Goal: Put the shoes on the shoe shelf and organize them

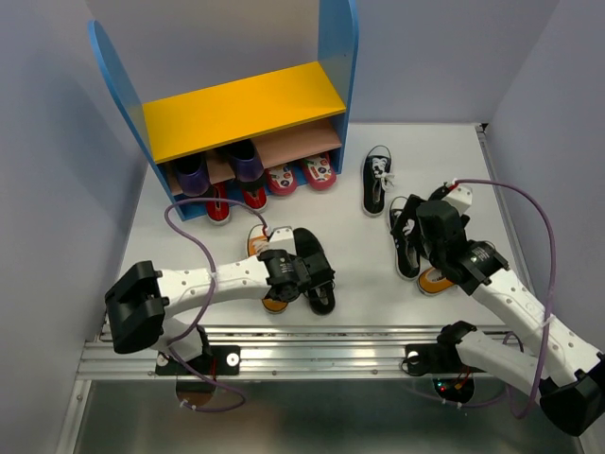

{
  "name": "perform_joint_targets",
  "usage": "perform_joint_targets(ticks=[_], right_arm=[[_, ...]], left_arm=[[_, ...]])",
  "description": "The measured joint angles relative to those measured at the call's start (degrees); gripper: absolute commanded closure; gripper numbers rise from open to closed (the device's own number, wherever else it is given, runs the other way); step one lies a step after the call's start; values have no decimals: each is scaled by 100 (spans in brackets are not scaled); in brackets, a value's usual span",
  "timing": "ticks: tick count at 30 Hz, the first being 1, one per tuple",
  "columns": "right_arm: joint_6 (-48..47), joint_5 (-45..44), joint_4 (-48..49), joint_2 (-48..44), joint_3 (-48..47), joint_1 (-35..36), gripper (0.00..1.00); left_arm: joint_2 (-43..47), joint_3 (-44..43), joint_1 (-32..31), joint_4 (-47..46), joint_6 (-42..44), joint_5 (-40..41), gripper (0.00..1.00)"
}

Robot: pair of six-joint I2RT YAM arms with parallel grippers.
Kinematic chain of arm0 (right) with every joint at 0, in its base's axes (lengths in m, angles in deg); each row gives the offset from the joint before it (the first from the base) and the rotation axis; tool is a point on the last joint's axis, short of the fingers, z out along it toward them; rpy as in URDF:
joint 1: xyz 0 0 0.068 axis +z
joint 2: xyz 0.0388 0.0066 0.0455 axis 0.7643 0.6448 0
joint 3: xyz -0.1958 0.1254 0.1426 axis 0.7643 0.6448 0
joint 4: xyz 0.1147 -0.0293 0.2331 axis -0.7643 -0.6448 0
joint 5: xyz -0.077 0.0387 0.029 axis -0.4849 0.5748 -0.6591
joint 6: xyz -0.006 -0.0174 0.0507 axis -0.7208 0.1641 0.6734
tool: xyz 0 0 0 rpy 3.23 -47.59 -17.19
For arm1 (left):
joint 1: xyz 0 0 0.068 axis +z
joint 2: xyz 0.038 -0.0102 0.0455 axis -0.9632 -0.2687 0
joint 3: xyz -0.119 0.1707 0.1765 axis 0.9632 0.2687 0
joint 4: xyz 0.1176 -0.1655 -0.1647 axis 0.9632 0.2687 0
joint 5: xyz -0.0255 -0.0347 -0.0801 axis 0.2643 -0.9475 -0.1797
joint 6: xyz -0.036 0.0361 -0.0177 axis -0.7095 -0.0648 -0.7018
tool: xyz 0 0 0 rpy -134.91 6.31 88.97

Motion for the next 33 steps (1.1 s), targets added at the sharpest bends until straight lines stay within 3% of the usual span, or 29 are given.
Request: perform_joint_targets(ticks=[9,20,26,33], right_arm=[[-4,-20,-4,-39,-24,0,0],[-42,-57,-125,-245,-262,0,0],[-44,-223,-398,-575,-487,0,0],[-39,-356,-684,-765,-629,0,0]], left_arm=[[79,-1410,-188,881,293,94,100],[-1648,-4291,-4,1405,1084,623,100],[-2387,-4946,431,1414,1628,671,100],[-2516,-5219,994,1266,2245,651,100]])
